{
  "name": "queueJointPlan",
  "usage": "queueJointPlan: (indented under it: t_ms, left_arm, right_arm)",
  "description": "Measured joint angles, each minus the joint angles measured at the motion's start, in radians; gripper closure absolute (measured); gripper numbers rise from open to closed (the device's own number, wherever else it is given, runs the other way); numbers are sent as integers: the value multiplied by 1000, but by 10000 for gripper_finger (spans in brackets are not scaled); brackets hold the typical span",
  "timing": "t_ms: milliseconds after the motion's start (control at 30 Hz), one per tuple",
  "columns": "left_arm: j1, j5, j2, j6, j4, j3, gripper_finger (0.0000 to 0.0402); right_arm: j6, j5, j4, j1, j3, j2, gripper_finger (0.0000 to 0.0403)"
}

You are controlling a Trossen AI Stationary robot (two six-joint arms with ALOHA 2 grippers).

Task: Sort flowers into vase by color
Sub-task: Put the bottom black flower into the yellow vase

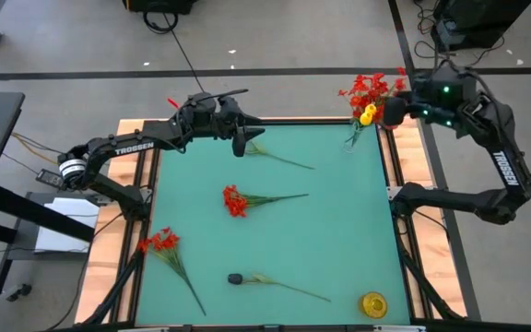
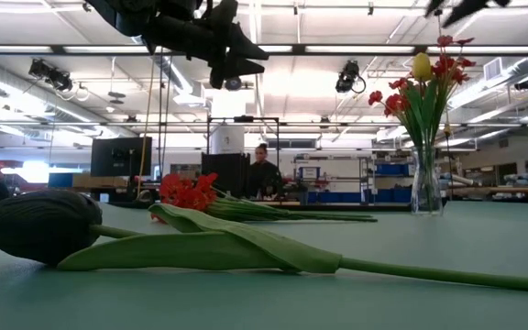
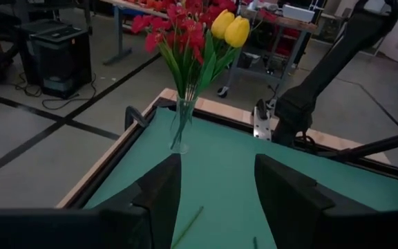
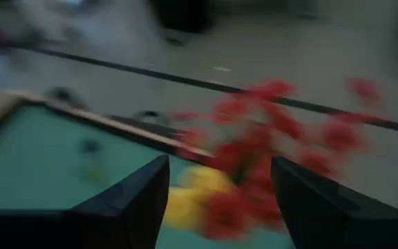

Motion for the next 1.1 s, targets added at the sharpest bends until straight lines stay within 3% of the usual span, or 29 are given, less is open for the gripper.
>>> queueJointPlan:
  t_ms: [167,367,667,1100]
  left_arm:
    - [0,-27,0,-50,0,0,212]
    - [-6,-31,0,-118,0,0,212]
    - [-47,-56,-41,-118,-21,0,212]
    - [-1,-89,-54,-112,-114,1,212]
  right_arm:
    - [35,-256,145,6,0,22,156]
    - [76,-378,208,61,0,63,169]
    - [156,-410,337,230,0,105,182]
    - [235,-303,500,431,0,257,186]
